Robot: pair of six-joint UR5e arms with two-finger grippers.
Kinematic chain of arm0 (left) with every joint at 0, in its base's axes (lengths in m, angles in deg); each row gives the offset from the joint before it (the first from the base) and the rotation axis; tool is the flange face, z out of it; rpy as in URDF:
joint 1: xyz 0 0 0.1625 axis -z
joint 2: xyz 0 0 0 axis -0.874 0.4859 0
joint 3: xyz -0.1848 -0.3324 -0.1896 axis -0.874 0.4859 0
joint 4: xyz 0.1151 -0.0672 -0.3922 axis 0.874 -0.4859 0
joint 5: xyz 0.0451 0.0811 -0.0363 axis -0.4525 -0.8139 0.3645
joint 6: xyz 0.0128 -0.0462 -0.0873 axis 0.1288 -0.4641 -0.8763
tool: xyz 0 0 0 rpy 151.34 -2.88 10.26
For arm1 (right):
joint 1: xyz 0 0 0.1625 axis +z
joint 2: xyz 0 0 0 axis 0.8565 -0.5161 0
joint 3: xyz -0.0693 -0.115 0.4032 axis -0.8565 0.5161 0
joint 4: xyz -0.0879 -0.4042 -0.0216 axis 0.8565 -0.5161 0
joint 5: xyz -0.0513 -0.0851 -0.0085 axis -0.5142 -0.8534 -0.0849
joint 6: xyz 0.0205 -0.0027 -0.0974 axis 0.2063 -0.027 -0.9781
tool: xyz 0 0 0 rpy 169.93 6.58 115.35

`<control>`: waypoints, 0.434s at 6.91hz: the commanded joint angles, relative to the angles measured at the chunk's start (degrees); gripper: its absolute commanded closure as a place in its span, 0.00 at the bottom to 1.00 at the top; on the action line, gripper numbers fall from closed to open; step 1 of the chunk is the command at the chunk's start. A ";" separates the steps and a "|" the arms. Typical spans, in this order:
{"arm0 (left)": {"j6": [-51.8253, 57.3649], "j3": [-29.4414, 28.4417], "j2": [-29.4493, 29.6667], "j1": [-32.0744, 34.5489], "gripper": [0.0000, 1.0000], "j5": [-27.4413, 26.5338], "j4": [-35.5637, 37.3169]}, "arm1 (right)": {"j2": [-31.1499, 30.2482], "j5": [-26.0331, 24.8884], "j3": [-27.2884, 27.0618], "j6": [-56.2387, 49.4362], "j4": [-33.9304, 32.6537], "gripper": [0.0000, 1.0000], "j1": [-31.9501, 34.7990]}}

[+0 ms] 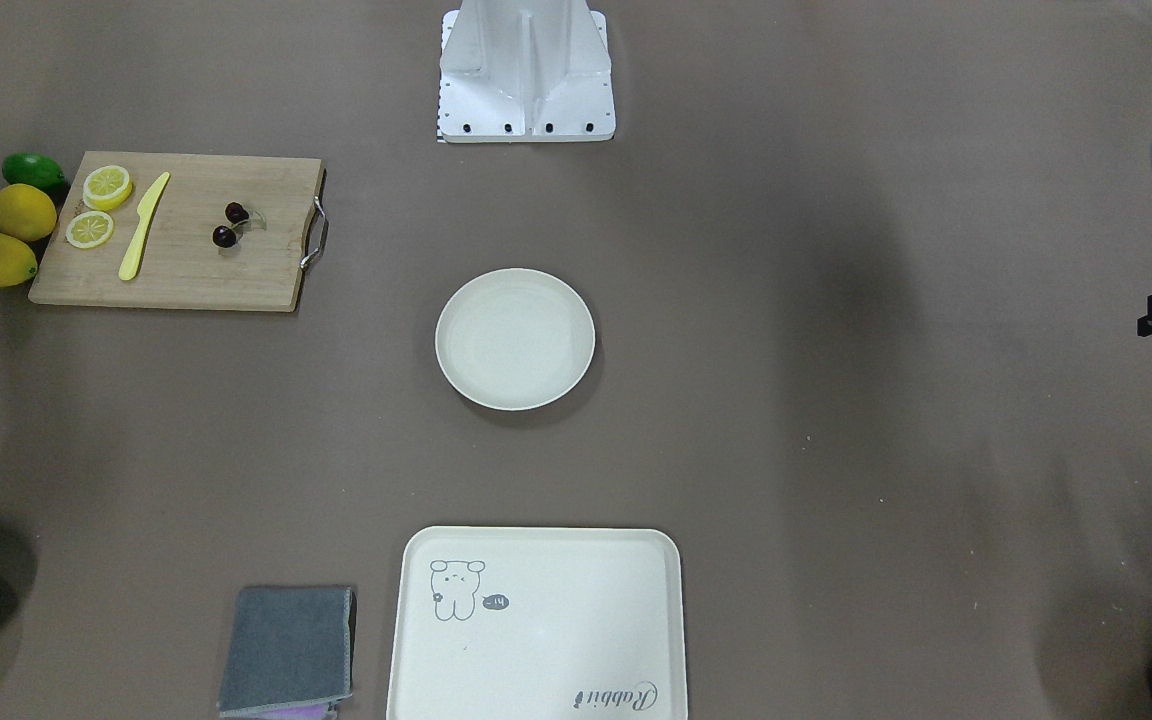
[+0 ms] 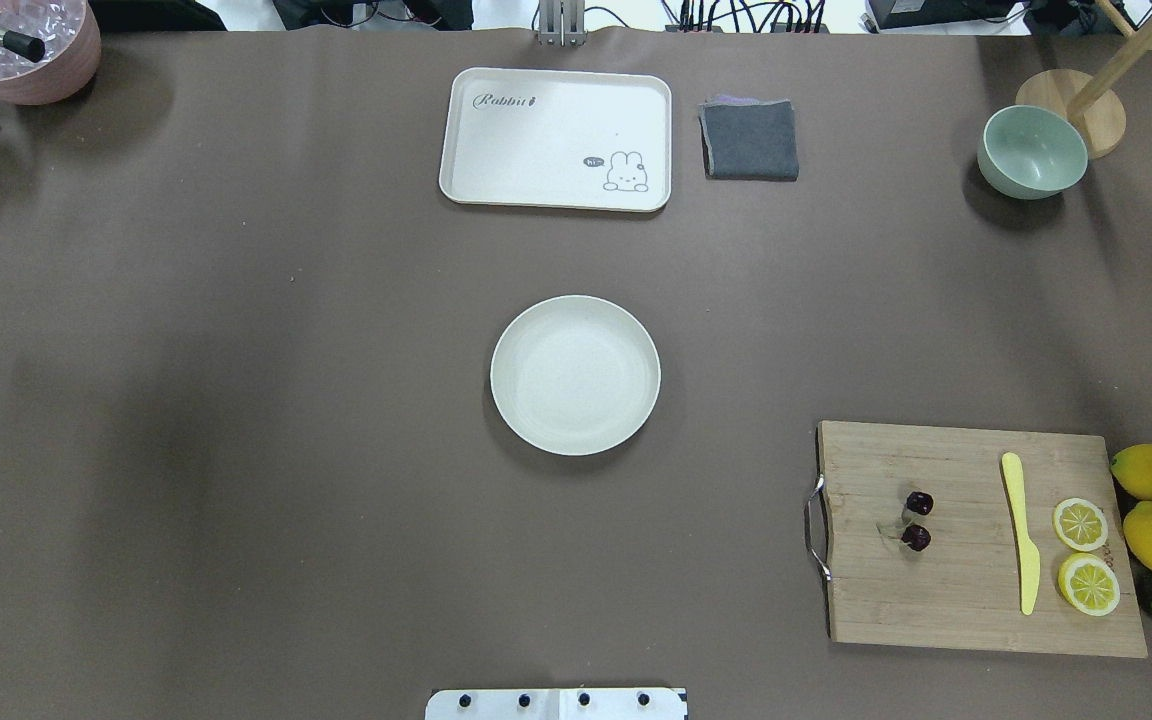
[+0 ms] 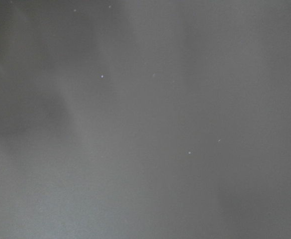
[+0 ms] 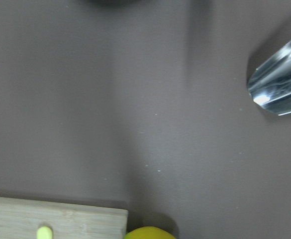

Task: Place red cherry on plate
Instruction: 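Move the right gripper over the cherries on the wooden board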

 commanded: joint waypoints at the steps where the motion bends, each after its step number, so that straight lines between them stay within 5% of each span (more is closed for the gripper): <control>1: -1.47 0.13 -0.06 -0.04 0.02 0.11 -0.01 | 1.66 5.94 -3.79 15.60 0.93 0.00 -4.64; 3: -2.69 0.40 0.03 -0.21 0.02 0.29 -0.01 | 1.49 6.15 -11.61 26.01 1.11 0.01 -12.09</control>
